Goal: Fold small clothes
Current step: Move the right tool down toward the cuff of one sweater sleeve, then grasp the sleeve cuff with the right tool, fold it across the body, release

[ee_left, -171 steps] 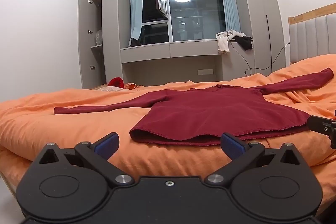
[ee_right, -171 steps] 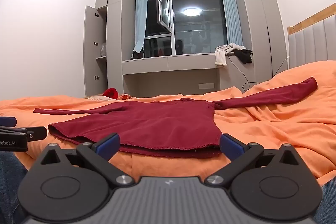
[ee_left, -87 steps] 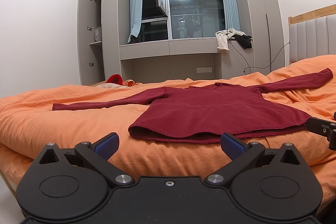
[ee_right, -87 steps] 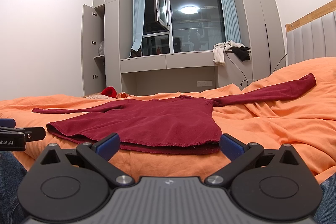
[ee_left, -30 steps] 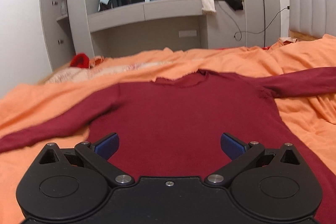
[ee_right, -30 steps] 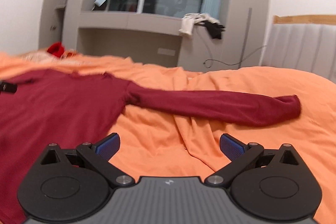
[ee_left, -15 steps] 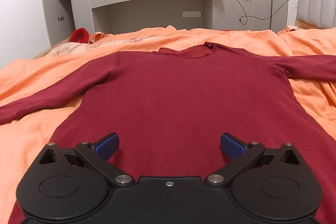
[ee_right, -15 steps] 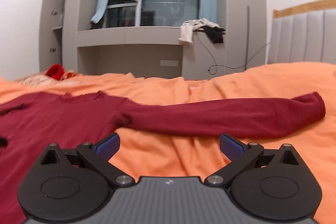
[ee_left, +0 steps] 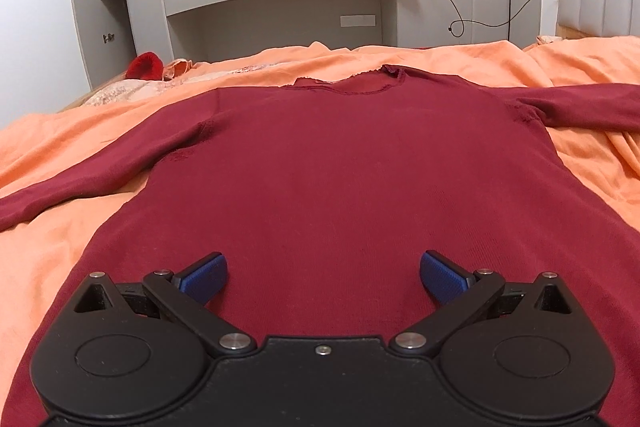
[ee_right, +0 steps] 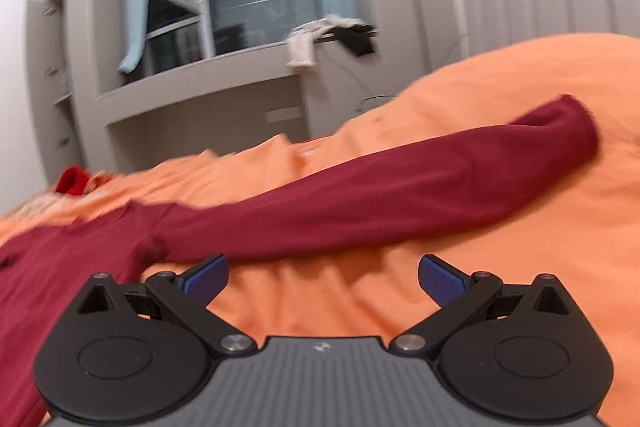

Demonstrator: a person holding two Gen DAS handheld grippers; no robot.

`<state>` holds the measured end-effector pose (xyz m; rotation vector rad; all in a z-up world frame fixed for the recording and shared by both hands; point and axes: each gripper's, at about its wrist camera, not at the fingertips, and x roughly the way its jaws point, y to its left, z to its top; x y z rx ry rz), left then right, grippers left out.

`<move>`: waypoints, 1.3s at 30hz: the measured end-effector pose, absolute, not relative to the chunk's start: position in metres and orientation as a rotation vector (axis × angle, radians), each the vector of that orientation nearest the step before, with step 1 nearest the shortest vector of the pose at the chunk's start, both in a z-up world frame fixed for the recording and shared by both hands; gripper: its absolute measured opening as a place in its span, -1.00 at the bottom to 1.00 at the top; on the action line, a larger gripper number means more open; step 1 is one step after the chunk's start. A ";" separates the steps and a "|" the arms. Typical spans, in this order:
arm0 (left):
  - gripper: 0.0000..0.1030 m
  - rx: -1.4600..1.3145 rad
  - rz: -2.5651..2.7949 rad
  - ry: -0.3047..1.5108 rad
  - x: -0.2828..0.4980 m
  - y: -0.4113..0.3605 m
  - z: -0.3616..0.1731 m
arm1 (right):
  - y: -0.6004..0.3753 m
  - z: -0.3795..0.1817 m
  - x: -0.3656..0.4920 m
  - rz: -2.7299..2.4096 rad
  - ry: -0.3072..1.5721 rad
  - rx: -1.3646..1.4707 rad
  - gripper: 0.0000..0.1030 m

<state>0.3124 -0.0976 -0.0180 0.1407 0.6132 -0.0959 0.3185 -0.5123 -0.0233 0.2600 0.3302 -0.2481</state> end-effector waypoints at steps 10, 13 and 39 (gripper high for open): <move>0.99 0.168 -0.088 0.611 0.315 -0.104 -0.022 | -0.586 -0.022 0.292 -0.438 0.123 0.536 0.96; 0.99 0.173 -0.086 0.606 0.315 -0.104 -0.023 | -0.609 -0.026 0.300 -0.500 0.088 0.607 0.66; 0.99 0.027 0.006 0.576 0.318 -0.058 0.013 | -0.479 0.084 0.336 -0.147 -0.057 0.287 -0.84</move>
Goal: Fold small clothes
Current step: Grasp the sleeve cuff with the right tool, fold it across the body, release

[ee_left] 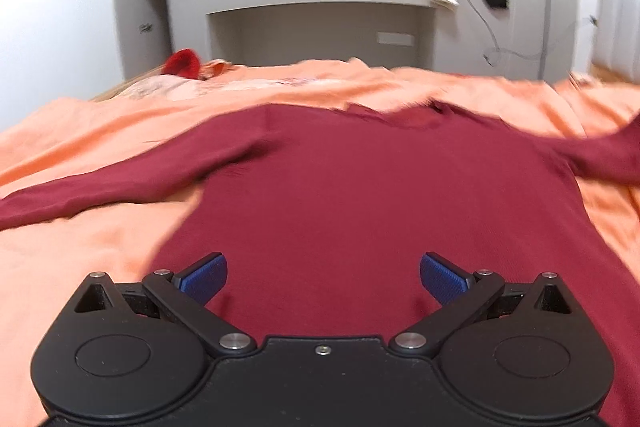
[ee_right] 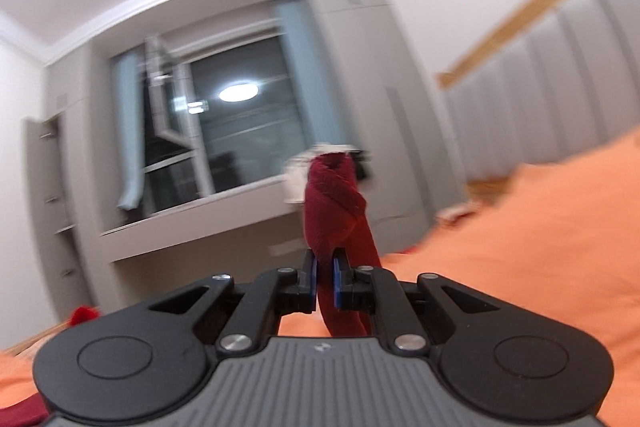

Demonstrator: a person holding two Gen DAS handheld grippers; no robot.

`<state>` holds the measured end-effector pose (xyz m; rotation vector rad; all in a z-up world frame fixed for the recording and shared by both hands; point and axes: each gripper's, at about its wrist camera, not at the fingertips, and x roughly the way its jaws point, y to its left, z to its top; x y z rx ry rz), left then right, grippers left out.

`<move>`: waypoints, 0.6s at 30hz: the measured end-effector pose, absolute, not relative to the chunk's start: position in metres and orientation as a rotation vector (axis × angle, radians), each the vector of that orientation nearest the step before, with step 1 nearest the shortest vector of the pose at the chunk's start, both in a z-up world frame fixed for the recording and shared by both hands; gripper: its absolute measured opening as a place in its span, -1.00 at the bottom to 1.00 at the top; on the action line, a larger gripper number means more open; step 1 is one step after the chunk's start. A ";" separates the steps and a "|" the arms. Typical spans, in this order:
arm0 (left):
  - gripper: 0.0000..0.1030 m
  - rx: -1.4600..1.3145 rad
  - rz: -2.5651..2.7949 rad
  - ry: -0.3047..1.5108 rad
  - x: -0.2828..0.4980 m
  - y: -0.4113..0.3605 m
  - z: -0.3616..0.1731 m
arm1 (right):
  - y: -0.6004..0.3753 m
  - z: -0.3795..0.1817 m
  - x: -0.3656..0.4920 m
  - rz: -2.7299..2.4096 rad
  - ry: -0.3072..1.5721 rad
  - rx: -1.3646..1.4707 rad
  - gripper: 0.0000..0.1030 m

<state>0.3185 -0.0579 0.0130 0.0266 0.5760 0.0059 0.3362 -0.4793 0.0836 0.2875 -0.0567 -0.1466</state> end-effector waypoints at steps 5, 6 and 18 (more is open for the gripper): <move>0.99 -0.079 0.103 0.546 0.324 -0.018 0.031 | -0.404 0.099 0.361 -0.013 -0.028 0.232 -0.84; 0.99 -0.097 0.119 0.544 0.325 -0.012 0.033 | -0.388 0.098 0.366 0.017 -0.015 0.234 -0.84; 0.99 -0.163 0.271 0.583 0.337 0.025 0.034 | -0.239 0.059 0.393 0.270 0.217 0.134 -0.84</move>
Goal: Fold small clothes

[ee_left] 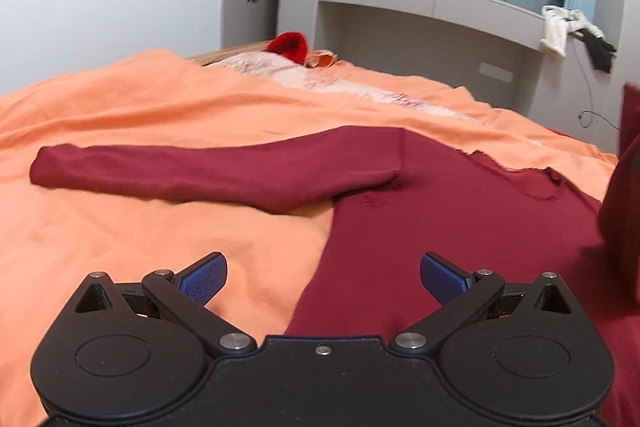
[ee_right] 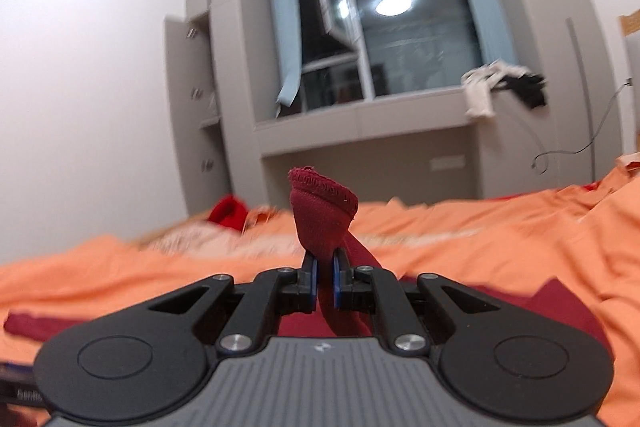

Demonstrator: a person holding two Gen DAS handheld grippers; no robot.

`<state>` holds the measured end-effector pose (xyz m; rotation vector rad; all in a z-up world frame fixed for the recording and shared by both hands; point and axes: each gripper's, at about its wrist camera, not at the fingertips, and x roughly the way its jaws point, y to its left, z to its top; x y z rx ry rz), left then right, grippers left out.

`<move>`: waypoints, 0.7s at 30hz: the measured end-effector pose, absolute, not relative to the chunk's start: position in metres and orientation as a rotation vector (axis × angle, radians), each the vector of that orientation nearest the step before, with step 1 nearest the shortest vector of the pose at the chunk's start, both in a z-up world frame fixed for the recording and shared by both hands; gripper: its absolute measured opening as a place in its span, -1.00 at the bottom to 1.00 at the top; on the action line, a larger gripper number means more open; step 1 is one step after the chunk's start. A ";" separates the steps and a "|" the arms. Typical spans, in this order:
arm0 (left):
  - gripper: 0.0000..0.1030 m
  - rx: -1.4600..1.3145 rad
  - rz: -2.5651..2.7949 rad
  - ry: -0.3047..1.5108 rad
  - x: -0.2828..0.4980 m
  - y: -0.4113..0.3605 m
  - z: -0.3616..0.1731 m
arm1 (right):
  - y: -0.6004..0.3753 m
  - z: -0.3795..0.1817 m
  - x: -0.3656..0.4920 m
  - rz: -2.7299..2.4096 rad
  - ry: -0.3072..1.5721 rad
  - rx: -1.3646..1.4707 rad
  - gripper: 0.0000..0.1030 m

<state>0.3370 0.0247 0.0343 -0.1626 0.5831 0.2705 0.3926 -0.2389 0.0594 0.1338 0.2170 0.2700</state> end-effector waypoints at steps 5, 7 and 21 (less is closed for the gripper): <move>0.99 -0.160 0.284 0.573 0.336 0.026 0.034 | -0.202 0.034 0.387 0.324 0.384 0.019 -0.84; 0.99 -0.156 0.280 0.565 0.336 0.024 0.034 | -0.191 0.026 0.382 0.346 0.438 -0.024 -0.84; 0.99 -0.189 0.242 0.595 0.357 0.022 0.019 | -0.206 0.007 0.334 0.547 0.645 -0.092 0.27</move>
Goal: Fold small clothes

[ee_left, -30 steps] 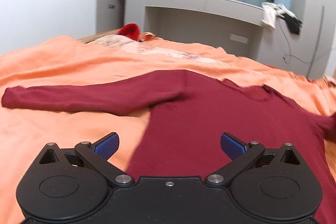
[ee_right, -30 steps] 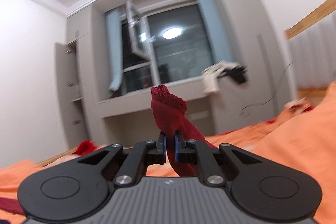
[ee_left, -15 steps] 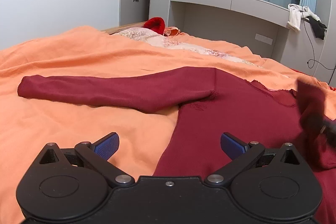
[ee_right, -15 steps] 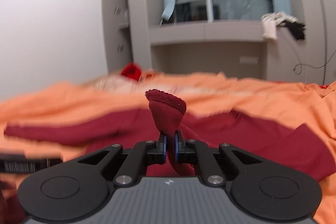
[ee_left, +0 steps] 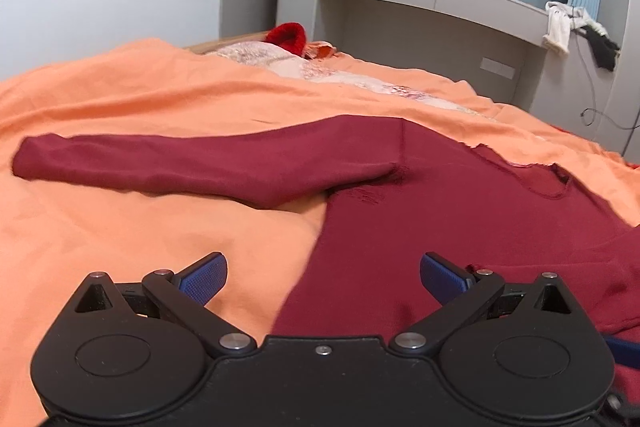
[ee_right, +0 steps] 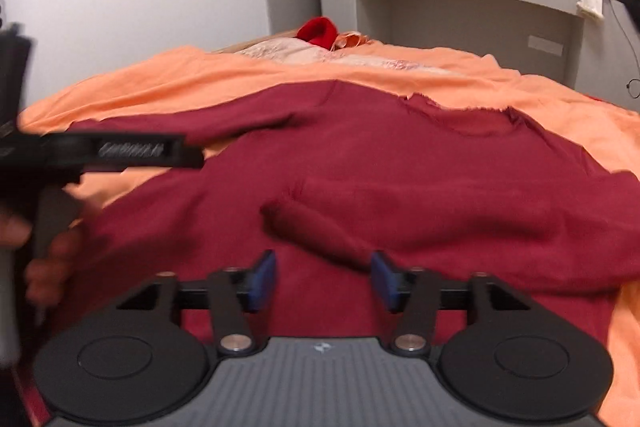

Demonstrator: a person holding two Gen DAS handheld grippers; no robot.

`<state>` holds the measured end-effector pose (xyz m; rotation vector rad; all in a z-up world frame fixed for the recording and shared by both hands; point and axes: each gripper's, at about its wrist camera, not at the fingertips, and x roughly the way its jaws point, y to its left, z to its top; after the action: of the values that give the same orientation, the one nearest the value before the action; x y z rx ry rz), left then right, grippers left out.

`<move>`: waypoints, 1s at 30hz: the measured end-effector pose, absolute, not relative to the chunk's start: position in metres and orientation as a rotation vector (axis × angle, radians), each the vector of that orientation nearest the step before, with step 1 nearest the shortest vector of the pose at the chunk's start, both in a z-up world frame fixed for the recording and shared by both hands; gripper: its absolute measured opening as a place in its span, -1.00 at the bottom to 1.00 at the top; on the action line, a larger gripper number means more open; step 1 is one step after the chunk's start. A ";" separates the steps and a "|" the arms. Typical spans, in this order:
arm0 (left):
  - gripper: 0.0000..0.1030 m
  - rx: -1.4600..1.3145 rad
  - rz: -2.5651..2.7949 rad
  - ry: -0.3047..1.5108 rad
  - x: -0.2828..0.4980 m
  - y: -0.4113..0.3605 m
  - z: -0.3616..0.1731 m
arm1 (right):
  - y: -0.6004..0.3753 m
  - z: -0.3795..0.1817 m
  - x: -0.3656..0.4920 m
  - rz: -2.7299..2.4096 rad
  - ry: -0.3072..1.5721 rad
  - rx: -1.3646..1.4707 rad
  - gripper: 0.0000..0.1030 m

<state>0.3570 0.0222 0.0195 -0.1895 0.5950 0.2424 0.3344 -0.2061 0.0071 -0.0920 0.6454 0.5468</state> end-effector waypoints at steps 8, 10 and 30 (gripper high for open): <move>0.99 -0.187 0.094 0.578 0.360 0.000 0.015 | -0.275 0.027 0.315 0.393 0.576 -0.148 0.84; 0.99 -0.155 0.071 0.582 0.359 -0.008 0.013 | -0.291 0.027 0.317 0.314 0.562 -0.158 0.88; 0.28 -0.335 -0.145 0.601 0.367 -0.010 0.001 | -0.350 0.037 0.348 0.009 0.463 -0.083 0.68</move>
<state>0.3671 -0.0102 0.0007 -0.3347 0.6011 -0.1449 0.3483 -0.3498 0.0368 -0.0830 0.4625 0.0086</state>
